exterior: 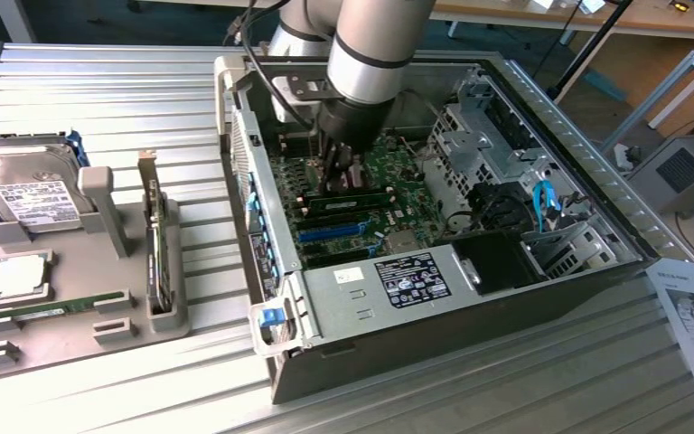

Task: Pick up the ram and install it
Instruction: 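Press down the ram until it locks into place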

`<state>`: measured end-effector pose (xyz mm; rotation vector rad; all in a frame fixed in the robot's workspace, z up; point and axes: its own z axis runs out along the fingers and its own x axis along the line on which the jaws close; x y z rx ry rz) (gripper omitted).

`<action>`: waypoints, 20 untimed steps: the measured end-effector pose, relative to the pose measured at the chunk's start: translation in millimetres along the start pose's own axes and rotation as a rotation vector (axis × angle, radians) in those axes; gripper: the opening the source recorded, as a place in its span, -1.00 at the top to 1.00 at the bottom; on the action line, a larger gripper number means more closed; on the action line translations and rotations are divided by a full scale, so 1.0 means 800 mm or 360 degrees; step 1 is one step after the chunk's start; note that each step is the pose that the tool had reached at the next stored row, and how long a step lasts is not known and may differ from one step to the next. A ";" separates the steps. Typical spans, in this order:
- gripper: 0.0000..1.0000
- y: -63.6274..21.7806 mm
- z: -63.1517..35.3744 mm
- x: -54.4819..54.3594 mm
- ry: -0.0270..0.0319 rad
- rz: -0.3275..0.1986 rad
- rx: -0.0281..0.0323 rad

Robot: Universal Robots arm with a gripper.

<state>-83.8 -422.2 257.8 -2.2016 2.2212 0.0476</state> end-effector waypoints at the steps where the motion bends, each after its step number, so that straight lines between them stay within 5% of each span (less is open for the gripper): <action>1: 0.79 0.000 0.002 0.000 0.00001 0.0000 -0.00001; 20: 0.79 0.005 0.015 -0.001 -0.00003 0.0000 0.00001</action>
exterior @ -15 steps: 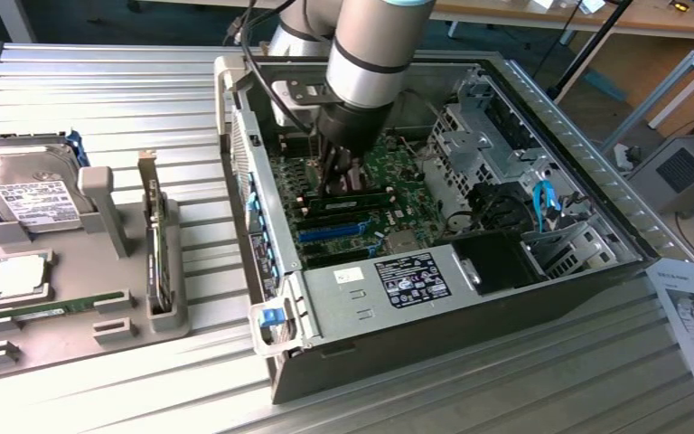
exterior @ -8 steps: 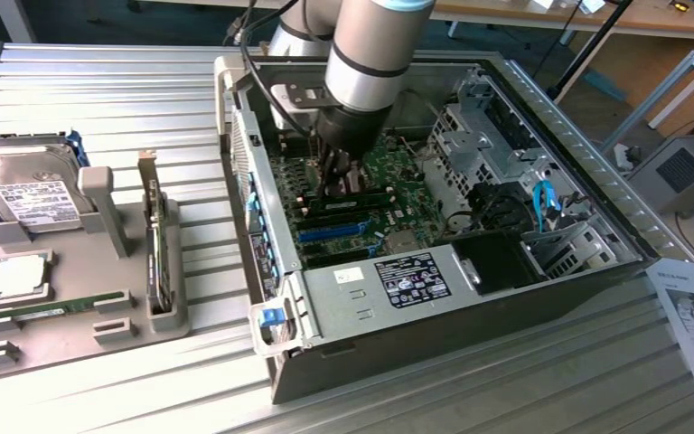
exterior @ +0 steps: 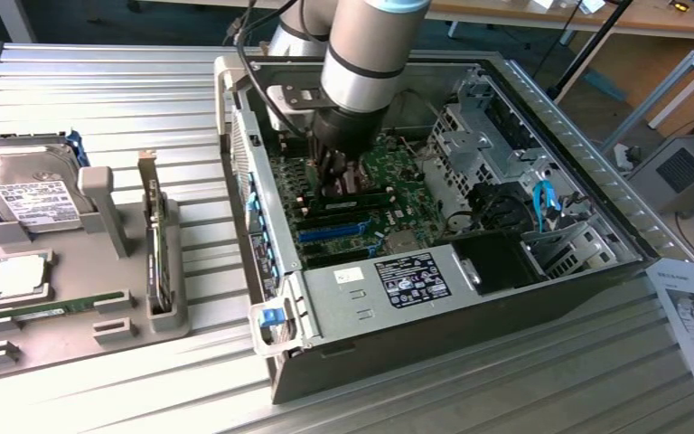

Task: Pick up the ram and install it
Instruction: 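Press down the ram until it locks into place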

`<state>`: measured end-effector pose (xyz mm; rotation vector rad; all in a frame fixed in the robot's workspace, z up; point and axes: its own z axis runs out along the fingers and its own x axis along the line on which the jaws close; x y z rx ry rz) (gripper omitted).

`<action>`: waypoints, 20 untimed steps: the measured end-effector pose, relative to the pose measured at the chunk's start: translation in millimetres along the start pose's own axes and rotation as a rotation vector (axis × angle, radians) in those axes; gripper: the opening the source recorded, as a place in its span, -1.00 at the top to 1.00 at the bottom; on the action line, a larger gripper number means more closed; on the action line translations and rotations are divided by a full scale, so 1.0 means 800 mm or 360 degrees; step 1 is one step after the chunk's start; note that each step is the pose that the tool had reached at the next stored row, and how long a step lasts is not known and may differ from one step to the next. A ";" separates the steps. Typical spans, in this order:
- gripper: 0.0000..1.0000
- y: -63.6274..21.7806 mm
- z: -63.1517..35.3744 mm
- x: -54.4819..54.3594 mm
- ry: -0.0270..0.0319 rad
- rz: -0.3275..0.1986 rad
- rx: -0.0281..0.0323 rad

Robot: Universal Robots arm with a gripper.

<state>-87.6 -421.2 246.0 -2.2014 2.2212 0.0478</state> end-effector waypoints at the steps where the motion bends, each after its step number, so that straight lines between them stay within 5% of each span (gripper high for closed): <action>1: 0.79 0.000 0.000 -0.001 0.00003 0.0000 -0.00002; 20: 0.79 0.001 0.011 -0.005 0.00002 0.0000 -0.00002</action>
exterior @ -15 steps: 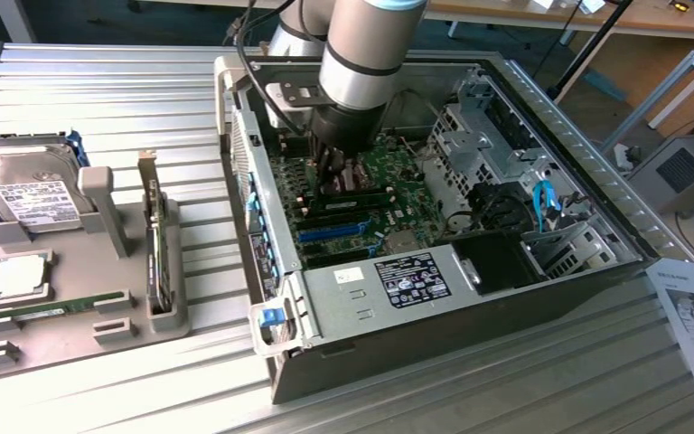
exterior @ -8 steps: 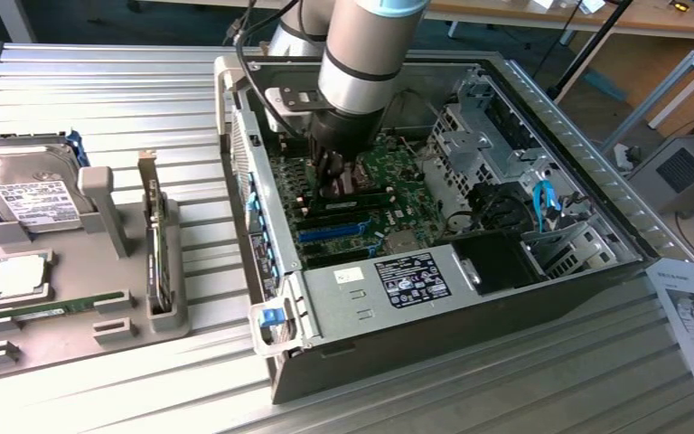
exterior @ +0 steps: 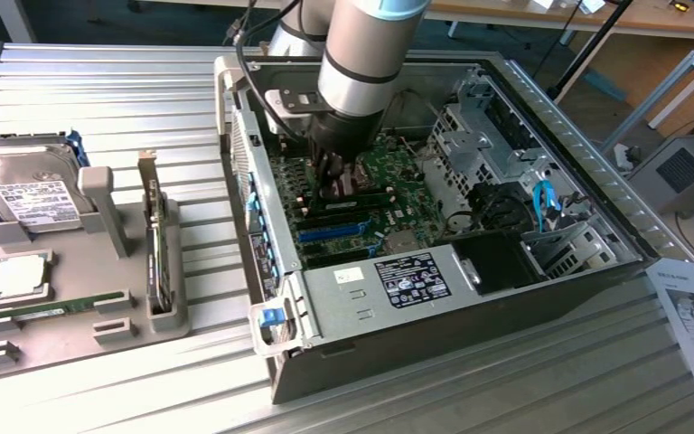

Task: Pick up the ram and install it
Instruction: 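Press down the ram until it locks into place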

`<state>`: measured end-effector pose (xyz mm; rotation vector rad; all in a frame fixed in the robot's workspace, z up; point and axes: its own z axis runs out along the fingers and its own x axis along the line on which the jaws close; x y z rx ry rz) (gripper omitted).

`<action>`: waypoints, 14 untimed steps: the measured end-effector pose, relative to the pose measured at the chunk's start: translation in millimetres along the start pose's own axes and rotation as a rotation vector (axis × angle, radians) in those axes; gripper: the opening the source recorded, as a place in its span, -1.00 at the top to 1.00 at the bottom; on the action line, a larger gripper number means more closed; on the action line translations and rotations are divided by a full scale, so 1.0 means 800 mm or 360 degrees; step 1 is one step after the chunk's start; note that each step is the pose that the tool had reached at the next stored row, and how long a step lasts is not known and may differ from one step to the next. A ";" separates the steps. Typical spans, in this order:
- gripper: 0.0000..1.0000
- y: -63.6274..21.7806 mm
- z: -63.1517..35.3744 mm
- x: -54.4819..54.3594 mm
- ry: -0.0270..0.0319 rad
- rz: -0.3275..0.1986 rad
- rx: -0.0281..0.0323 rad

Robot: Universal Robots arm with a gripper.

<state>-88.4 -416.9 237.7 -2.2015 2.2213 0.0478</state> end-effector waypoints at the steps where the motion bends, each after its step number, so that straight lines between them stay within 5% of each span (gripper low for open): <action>1: 0.79 0.000 0.000 0.000 0.00002 0.0000 -0.00001; 14: 0.79 0.000 0.005 0.001 0.00001 0.0000 0.00000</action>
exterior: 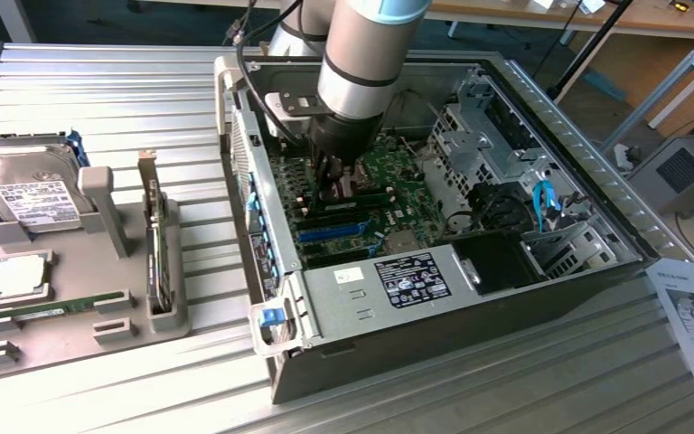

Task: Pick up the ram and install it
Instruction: 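Press down the ram until it locks into place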

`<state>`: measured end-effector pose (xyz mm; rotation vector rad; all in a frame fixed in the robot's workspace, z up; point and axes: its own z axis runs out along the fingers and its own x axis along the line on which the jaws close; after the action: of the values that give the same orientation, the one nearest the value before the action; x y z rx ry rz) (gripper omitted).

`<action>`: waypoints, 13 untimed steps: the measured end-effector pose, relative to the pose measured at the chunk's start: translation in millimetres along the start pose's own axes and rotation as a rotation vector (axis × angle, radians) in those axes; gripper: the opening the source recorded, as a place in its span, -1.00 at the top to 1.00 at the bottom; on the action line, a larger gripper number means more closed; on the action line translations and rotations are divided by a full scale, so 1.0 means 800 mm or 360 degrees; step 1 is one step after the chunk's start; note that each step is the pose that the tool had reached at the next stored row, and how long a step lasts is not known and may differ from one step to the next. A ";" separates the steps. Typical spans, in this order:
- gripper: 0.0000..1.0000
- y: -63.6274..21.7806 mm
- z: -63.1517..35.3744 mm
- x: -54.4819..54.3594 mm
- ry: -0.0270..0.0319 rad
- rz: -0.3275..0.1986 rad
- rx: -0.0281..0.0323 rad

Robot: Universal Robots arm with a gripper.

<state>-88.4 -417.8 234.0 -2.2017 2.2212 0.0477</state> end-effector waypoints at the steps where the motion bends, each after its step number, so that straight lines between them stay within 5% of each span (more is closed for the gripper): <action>1: 0.79 0.000 0.000 0.000 -0.00001 0.0000 0.00000; 13: 0.79 0.000 0.002 0.000 0.00003 0.0000 -0.00002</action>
<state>-88.4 -417.8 232.7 -2.2018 2.2214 0.0476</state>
